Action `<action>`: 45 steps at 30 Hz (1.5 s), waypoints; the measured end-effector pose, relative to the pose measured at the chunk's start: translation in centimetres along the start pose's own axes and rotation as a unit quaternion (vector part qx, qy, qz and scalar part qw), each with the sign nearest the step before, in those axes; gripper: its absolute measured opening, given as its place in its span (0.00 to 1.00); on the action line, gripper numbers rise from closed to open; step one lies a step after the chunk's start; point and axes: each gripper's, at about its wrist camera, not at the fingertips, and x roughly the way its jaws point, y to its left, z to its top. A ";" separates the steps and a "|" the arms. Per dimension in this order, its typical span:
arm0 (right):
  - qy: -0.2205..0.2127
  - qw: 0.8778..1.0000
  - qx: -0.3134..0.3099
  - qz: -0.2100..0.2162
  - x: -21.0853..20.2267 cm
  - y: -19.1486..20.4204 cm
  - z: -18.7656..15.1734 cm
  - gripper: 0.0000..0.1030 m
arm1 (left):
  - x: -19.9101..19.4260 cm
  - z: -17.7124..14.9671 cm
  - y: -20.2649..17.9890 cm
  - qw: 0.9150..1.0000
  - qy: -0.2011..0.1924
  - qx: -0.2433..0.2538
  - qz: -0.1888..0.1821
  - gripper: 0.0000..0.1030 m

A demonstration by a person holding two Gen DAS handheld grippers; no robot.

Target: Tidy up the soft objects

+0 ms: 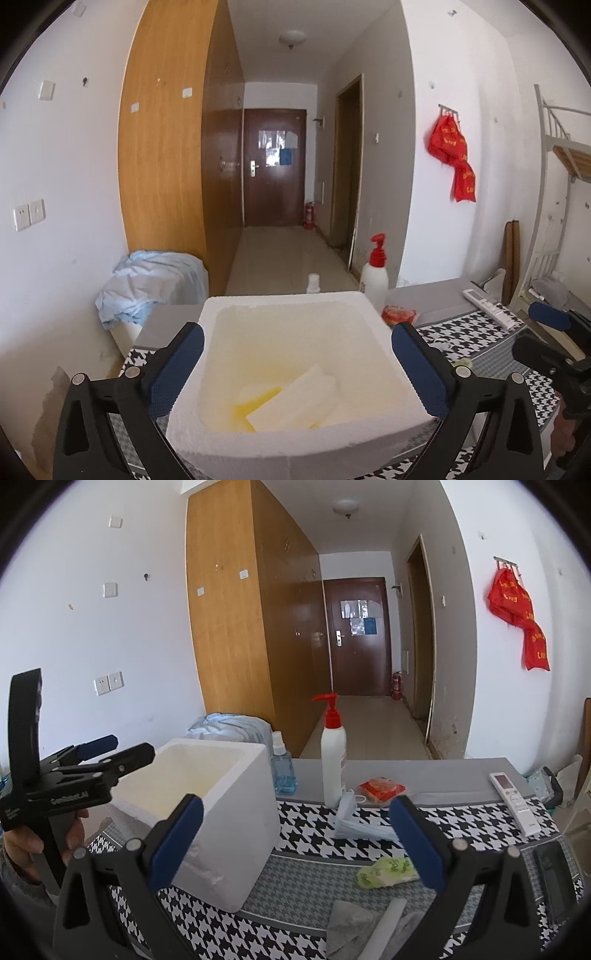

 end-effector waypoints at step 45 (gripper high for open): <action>-0.052 0.998 -0.004 -0.032 -8.2 -0.7 -3.8 0.99 | -8.2 -3.9 -5.1 0.997 -0.067 0.011 -0.041 0.99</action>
